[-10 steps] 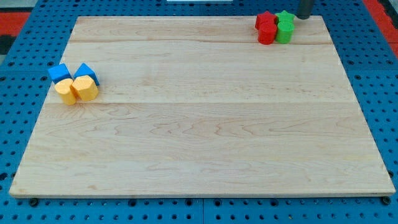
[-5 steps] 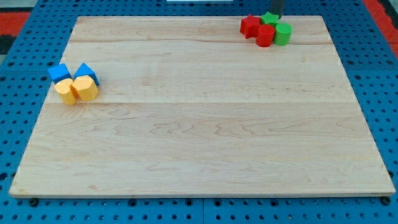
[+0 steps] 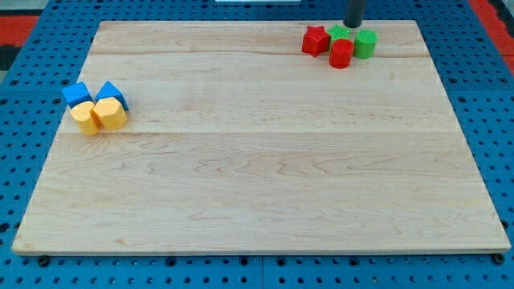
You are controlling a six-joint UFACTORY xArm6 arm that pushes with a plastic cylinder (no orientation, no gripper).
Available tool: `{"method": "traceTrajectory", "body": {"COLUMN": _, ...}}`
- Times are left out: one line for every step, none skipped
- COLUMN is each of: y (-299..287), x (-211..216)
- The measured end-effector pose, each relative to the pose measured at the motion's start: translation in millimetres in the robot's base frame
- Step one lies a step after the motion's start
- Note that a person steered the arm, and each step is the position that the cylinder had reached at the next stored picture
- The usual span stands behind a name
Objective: Separate the green star and red star away from the red circle and green circle
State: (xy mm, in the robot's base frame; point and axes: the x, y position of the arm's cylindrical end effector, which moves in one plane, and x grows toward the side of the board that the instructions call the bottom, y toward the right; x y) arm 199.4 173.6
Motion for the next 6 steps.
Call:
{"method": "traceTrajectory", "body": {"y": 3.9, "x": 19.5}}
{"method": "traceTrajectory", "body": {"y": -10.9, "x": 27.9}}
{"method": "traceTrajectory", "body": {"y": -56.1, "x": 27.9}}
{"method": "traceTrajectory", "body": {"y": -72.0, "x": 25.5}}
{"method": "traceTrajectory", "body": {"y": -49.2, "x": 13.7}}
{"method": "traceTrajectory", "body": {"y": 10.6, "x": 13.4}}
